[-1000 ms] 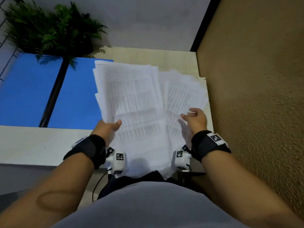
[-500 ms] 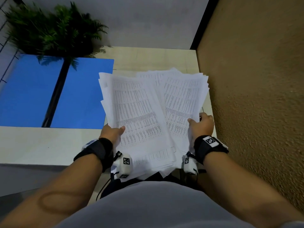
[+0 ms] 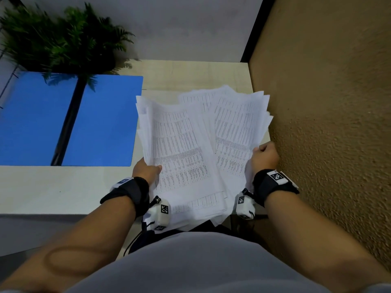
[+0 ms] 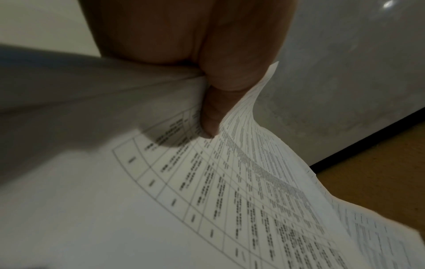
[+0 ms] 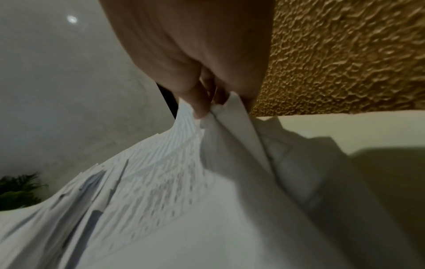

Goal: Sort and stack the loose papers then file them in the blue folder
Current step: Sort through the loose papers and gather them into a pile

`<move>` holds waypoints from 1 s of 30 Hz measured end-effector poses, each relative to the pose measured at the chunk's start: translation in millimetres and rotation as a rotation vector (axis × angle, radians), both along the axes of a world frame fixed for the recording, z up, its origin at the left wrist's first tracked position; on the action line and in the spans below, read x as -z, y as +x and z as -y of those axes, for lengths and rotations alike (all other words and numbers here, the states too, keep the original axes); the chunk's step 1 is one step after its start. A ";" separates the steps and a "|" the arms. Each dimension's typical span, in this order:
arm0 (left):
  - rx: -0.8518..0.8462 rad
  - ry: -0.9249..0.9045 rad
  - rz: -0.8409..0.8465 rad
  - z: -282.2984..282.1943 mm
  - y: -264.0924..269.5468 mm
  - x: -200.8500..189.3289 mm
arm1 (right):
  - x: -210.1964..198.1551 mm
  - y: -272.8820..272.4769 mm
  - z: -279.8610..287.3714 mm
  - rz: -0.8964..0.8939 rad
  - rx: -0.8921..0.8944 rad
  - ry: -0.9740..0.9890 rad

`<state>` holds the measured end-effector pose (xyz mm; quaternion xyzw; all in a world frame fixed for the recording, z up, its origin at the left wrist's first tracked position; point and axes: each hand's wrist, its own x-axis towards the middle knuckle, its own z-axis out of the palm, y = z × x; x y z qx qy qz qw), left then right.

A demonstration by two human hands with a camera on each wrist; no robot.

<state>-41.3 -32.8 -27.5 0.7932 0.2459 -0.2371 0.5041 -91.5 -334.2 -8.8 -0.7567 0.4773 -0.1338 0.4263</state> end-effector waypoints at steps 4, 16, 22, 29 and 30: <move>0.018 0.033 0.007 -0.4 -0.2 3.7 | 18.0 3.8 6.3 -0.119 -0.112 0.083; -0.122 -0.098 0.011 1.5 -2.5 12.3 | -61.8 3.6 12.5 0.209 0.006 0.039; -0.169 -0.220 0.044 -4.2 -6.3 20.9 | -122.1 12.3 45.1 0.382 0.072 -0.329; -0.143 -0.322 0.220 0.5 -7.4 9.9 | -116.0 19.7 22.3 0.535 0.040 0.081; -0.114 -0.323 0.212 3.5 -7.5 4.8 | -100.1 17.4 9.6 0.476 0.025 0.174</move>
